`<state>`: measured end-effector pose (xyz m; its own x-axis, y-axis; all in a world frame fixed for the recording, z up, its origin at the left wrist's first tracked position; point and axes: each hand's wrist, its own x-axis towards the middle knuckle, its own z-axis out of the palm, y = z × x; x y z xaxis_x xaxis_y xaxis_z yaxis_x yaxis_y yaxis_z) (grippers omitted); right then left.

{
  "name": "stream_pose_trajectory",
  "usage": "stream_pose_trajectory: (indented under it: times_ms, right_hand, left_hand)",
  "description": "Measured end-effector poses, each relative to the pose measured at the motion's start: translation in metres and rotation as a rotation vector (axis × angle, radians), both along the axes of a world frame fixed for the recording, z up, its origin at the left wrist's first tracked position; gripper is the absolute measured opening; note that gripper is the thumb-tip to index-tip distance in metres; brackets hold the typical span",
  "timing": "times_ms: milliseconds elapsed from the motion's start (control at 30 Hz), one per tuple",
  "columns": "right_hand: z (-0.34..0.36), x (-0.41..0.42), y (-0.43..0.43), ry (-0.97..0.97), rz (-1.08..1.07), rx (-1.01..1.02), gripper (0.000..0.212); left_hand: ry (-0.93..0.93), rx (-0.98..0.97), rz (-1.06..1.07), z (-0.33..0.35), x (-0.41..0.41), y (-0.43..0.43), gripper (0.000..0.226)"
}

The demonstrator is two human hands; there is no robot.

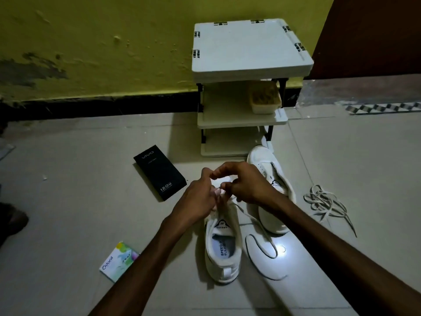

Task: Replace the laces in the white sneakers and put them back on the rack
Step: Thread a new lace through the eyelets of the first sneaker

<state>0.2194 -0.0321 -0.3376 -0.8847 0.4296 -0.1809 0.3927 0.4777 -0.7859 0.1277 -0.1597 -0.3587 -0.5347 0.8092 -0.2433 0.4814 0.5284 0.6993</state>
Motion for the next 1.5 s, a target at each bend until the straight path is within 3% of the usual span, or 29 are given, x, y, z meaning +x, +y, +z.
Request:
stream_pose_trajectory:
  times_ms: [133, 267, 367, 433, 500, 633, 767, 867, 1000, 1133, 1300, 1500]
  right_hand:
    - [-0.007, -0.001, 0.006, -0.179, 0.093, -0.139, 0.021]
    - [-0.017, 0.000, 0.006, -0.116, 0.031, -0.052, 0.016]
    - [-0.023, 0.003, 0.008, -0.128, -0.013, 0.064, 0.020]
    - [-0.027, 0.004, 0.010, -0.149, -0.006, 0.115, 0.011]
    - [-0.029, 0.005, 0.008, -0.159, 0.025, 0.141, 0.005]
    - [-0.032, 0.001, 0.001, -0.092, 0.033, 0.015, 0.018]
    - [-0.044, -0.001, -0.005, -0.062, -0.050, 0.084, 0.005]
    - [-0.049, 0.002, -0.008, -0.072, -0.076, 0.040, 0.011]
    - [-0.054, 0.001, -0.010, -0.148, -0.092, 0.160, 0.013]
    - [-0.060, -0.001, -0.017, -0.219, -0.075, 0.197, 0.009]
    - [-0.069, -0.002, -0.026, -0.238, -0.092, 0.249, 0.015]
    - [-0.069, -0.003, -0.034, -0.219, -0.084, 0.257, 0.013]
  left_hand:
    - [-0.087, 0.018, 0.009, 0.002, -0.003, -0.003, 0.026]
    - [-0.052, 0.054, 0.078, -0.005, -0.009, -0.004, 0.010]
    - [0.041, 0.084, 0.167, -0.009, -0.009, -0.007, 0.016]
    - [0.071, 0.109, 0.205, -0.010, -0.007, -0.008, 0.014]
    - [0.006, 0.114, 0.219, -0.011, -0.005, -0.008, 0.015]
    - [-0.092, 0.110, 0.232, -0.012, 0.000, -0.006, 0.025]
    - [-0.234, 0.126, 0.358, -0.018, 0.001, -0.005, 0.024]
    - [-0.080, -0.013, 0.286, -0.020, -0.001, -0.013, 0.006]
    - [0.051, -0.270, 0.112, -0.023, 0.015, -0.021, 0.041]
    - [0.235, -0.235, 0.175, -0.033, 0.038, -0.020, 0.037]
    - [-0.003, -0.133, 0.384, -0.035, 0.024, -0.028, 0.020]
    - [-0.321, -0.097, 0.471, -0.035, 0.010, -0.032, 0.023]
